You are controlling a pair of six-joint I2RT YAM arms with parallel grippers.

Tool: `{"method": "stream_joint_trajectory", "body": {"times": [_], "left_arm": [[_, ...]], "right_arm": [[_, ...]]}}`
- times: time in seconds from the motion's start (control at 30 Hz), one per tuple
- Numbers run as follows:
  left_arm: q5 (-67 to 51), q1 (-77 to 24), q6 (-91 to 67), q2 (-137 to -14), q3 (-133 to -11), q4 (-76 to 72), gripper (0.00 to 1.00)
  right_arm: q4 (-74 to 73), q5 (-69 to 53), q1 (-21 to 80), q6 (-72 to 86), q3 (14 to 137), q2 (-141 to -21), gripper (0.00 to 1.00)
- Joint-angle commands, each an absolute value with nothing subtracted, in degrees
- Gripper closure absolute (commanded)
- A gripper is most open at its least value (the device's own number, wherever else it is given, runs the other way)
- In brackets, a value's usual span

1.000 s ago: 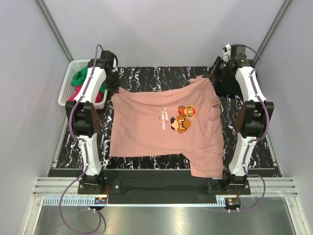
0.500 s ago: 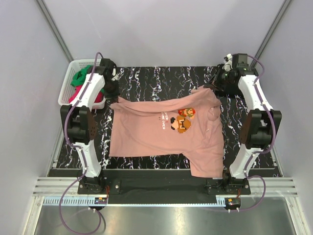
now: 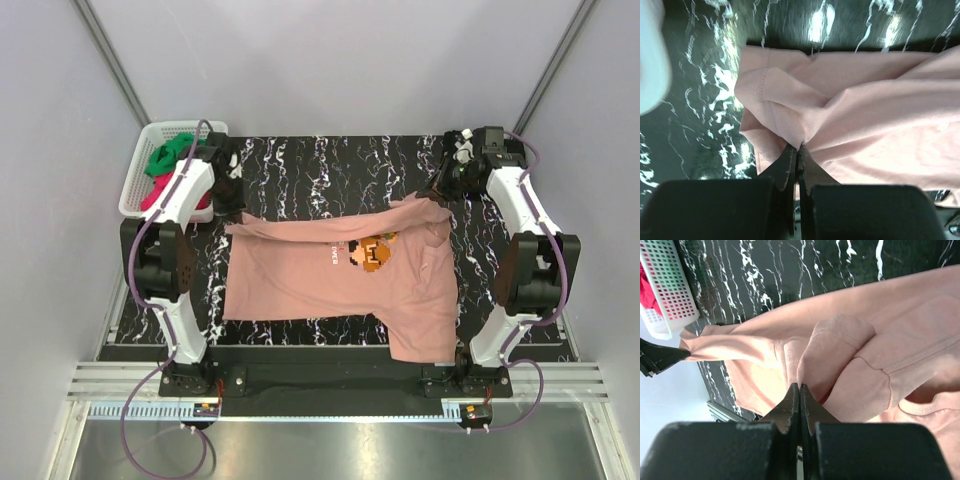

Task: Fold and stack the t-shirts
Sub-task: Fold the tshirt

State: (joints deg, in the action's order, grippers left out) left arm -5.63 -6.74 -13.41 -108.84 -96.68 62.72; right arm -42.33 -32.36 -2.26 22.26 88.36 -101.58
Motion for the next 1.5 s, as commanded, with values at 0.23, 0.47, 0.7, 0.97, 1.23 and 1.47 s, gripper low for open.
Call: {"method": "stream_joint_trajectory", "body": {"times": [0.23,0.47,0.7,0.97,1.23,1.47], "left_arm": [[-7.5,-8.6,-12.8,-106.5,-91.2,61.8,1.0],[-7.7,-9.1,-13.1,-106.9,-91.2,62.0,1.0],[-7.7,-9.5,-13.3,-106.3,-89.4,62.1,1.0],[-5.8,-9.5,-15.3,-107.7,-88.7,62.2,1.0],[-3.6,-9.5,-17.9,-110.2,-90.9,62.4,1.0],[-3.3,-9.5,-16.9,-111.4,-89.7,62.5,1.0]], "right_arm": [[-41.2,-32.1,-2.2,22.2,85.7,-98.2,1.0],[-42.0,-32.1,-2.2,22.2,84.2,-98.1,1.0],[-42.5,-32.2,-2.2,22.5,82.7,-97.6,1.0],[-42.7,-32.6,-2.0,22.8,79.5,-96.4,1.0],[-43.0,-32.5,-1.7,22.5,77.2,-96.2,1.0],[-43.1,-32.2,-1.6,22.1,74.0,-95.3,1.0]]}}
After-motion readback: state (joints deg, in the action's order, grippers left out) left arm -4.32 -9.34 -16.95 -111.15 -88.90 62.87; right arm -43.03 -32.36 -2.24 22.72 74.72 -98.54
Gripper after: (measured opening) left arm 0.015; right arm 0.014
